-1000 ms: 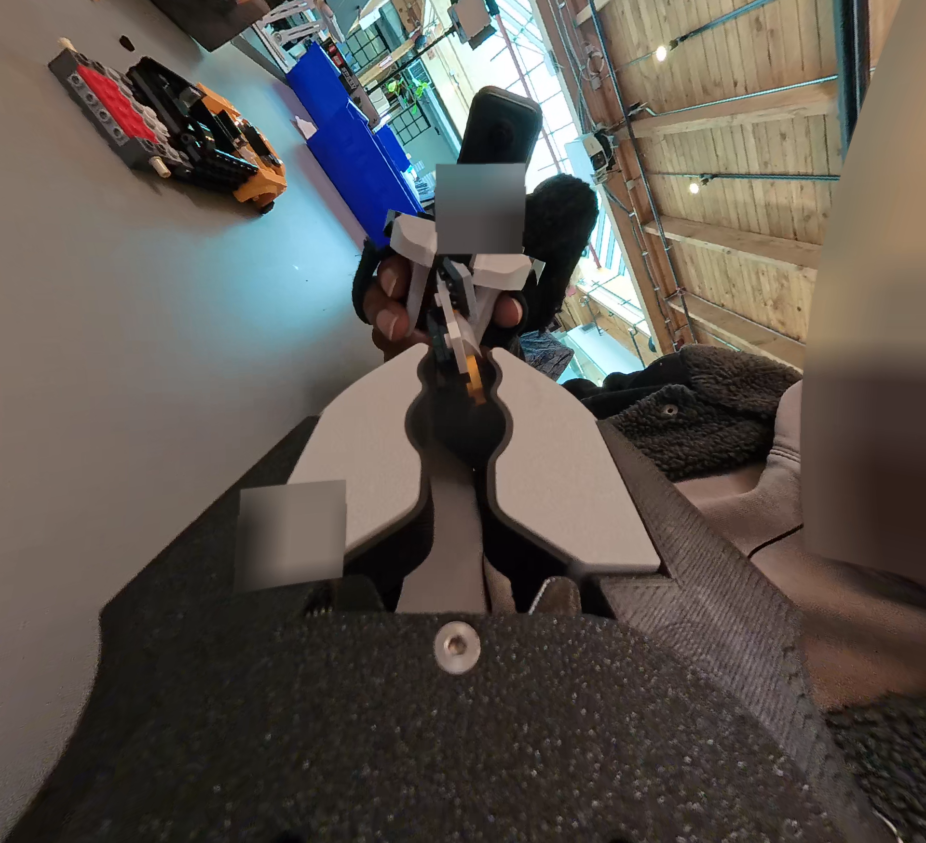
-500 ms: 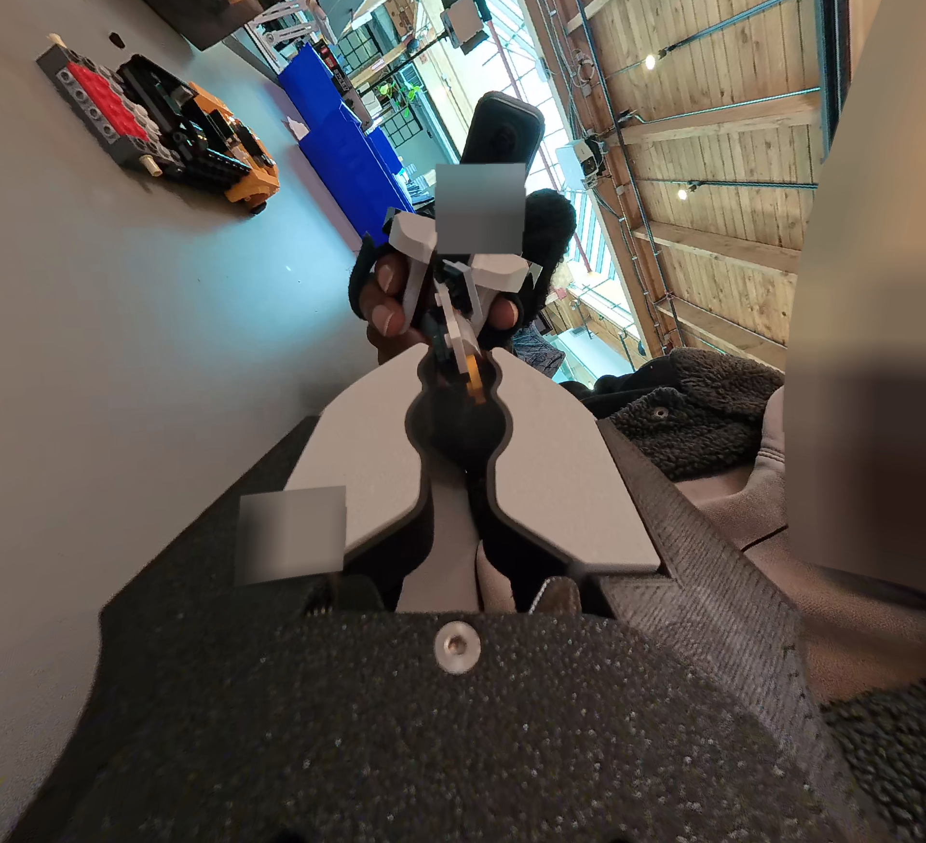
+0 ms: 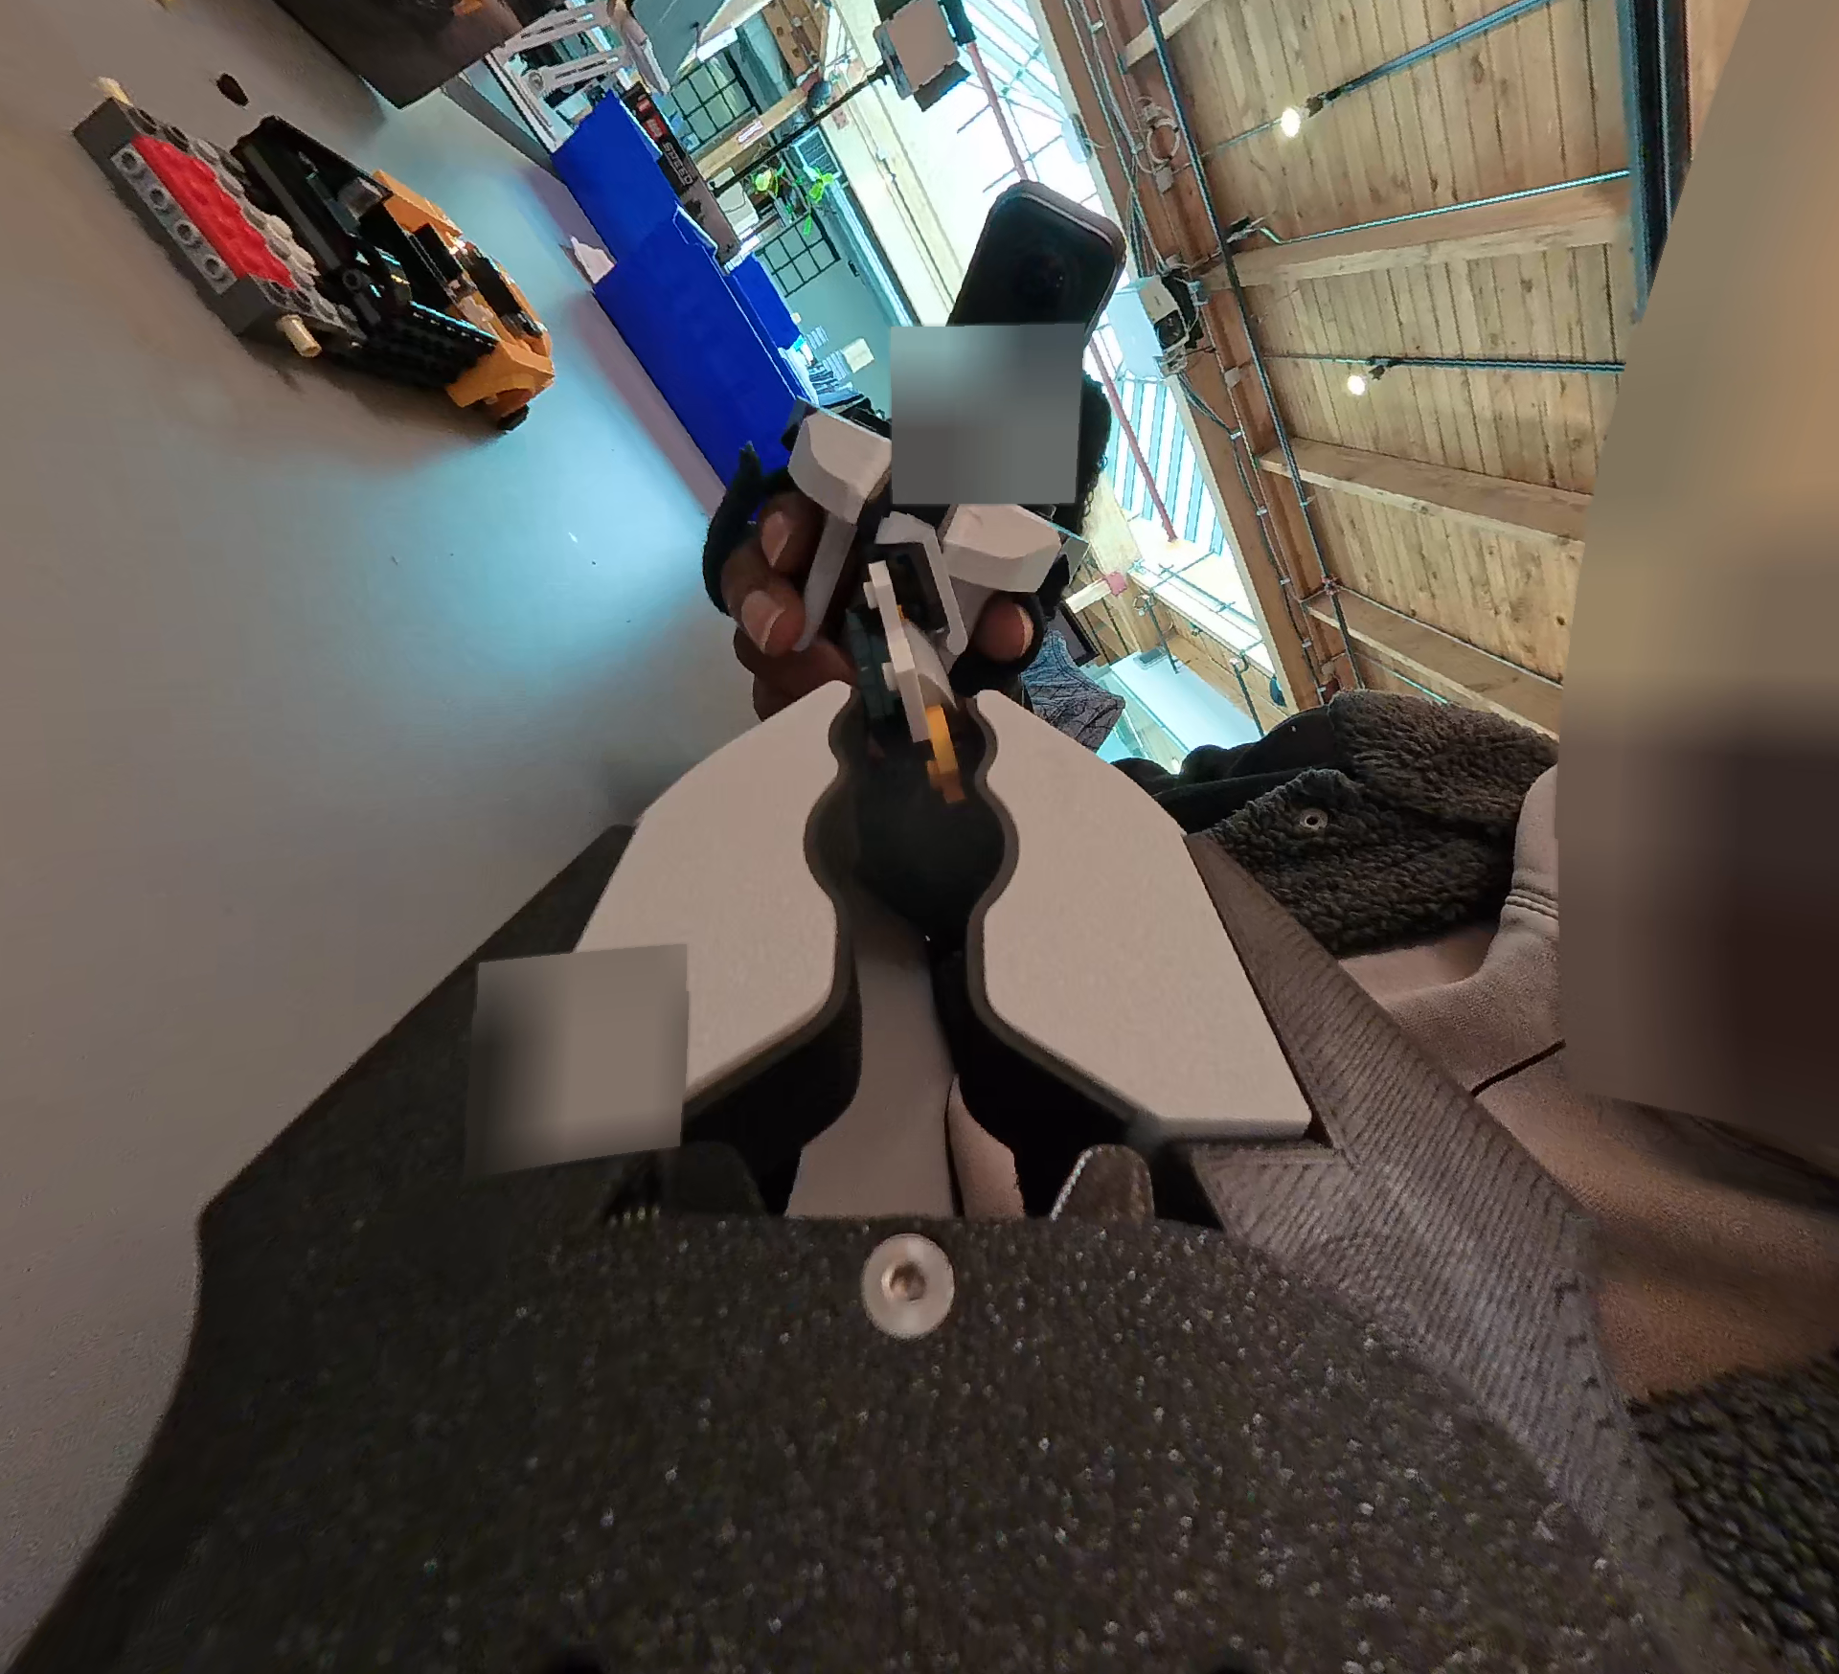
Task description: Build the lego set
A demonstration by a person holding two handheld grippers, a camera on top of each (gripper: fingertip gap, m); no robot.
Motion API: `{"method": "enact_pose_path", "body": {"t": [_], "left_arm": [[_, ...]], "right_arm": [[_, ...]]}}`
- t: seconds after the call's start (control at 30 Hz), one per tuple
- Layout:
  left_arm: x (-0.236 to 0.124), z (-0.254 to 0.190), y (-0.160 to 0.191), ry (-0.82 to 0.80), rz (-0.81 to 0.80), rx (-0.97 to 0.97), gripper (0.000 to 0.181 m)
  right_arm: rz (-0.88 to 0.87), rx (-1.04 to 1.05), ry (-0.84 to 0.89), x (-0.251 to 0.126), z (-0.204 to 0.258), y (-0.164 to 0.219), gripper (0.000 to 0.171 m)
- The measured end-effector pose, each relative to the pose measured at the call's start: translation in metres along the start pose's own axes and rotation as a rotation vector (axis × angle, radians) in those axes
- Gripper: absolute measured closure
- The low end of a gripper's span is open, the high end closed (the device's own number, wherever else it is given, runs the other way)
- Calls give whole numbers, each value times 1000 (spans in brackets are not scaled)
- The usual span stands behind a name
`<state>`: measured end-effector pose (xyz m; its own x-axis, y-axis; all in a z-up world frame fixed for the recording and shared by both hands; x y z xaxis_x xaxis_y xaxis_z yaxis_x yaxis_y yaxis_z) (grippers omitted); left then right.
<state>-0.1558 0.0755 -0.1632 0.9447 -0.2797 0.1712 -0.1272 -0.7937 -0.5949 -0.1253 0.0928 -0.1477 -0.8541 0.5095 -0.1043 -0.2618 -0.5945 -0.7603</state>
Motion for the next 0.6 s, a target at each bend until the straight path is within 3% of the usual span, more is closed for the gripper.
{"method": "enact_pose_path", "body": {"t": [0.37,0.6], "left_arm": [[-1,-1,-2,24,-22,-41,164],[-2,-1,-3,27,-27,-43,164]], "right_arm": [[-3,85,-53,-6,0,-5,153],[122,223,-165,-7,7,10,144]]}}
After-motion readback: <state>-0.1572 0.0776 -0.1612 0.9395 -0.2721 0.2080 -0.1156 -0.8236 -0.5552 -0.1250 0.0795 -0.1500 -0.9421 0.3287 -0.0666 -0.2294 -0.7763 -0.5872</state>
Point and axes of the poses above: each gripper's, where its closed fingertips meet, x out along the fingers, y out of its underside, z = x × y across the jaws, the point moved 1 cm from there along -x, back along the fingers, and after that the axes turned 7 degrees about x, right-handed, at the moved point
